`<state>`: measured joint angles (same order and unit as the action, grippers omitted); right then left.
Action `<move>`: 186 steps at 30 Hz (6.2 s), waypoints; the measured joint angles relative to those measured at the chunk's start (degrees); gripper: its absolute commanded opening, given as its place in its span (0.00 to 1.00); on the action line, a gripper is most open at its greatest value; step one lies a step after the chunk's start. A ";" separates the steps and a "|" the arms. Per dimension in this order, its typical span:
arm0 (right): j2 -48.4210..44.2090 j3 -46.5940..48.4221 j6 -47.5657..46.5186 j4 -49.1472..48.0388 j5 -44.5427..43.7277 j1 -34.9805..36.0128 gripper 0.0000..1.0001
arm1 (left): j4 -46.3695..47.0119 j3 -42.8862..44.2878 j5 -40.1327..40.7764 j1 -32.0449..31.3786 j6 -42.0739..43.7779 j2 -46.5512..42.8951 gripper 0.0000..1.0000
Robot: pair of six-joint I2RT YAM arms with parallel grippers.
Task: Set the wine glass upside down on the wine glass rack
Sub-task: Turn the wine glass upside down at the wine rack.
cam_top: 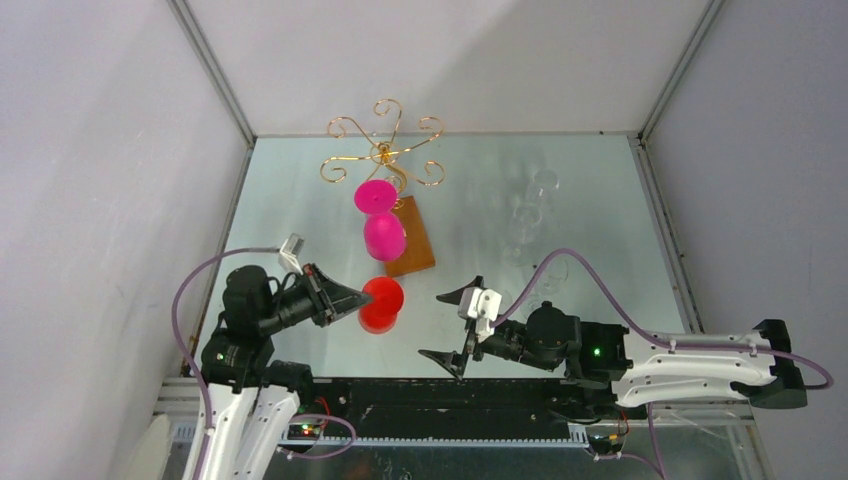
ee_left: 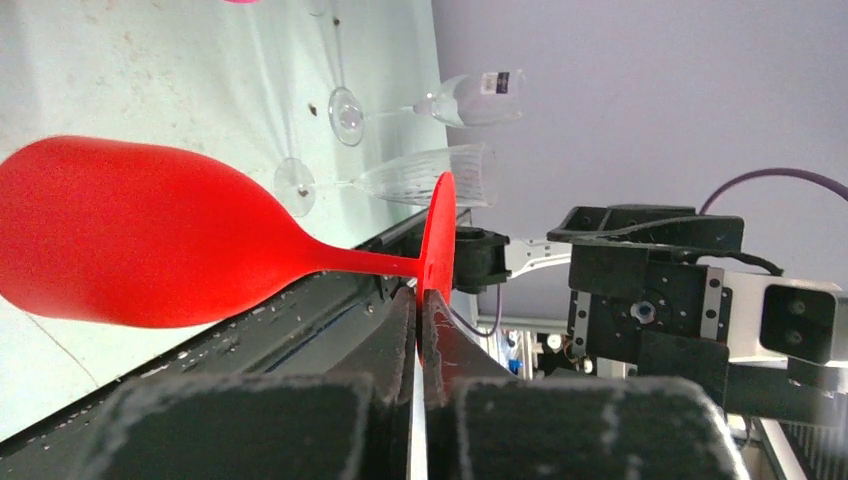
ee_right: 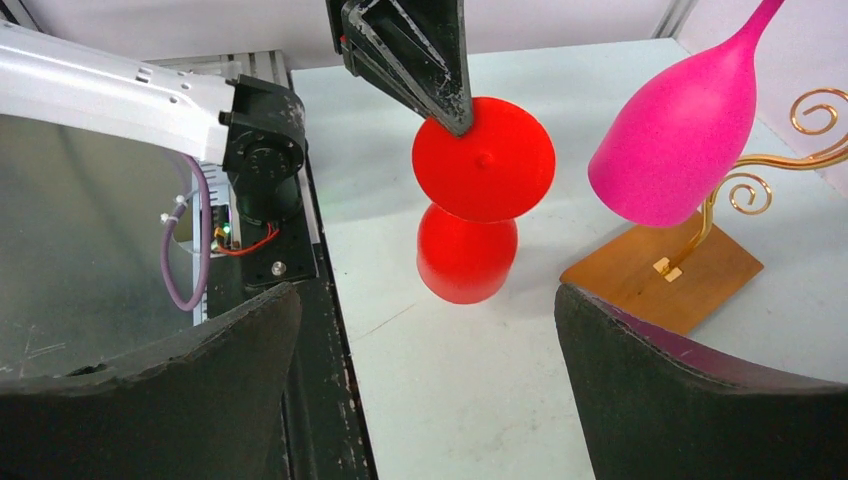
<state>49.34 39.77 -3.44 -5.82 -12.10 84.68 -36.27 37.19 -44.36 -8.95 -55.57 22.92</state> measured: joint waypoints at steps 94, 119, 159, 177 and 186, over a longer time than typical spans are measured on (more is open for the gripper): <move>-8.94 -4.42 12.87 9.27 -7.34 2.16 1.00 | 7.93 21.53 30.80 6.99 -22.58 18.01 0.00; -8.79 -4.42 13.33 11.34 -8.96 2.86 1.00 | 16.94 21.55 24.37 7.10 -25.35 26.82 0.00; -9.97 -4.42 14.62 12.48 -10.23 3.56 0.99 | 22.05 24.55 25.09 7.13 -23.17 32.94 0.00; -10.62 -4.42 15.47 13.64 -10.80 4.13 0.99 | 21.99 24.55 27.12 10.32 -20.41 32.52 0.00; -10.62 -4.42 15.89 13.86 -10.86 4.37 1.00 | 21.81 24.37 27.65 10.64 -20.24 29.81 0.00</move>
<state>38.72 35.35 12.45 8.03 -22.96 89.06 -14.46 61.56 -16.71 1.69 -75.81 52.73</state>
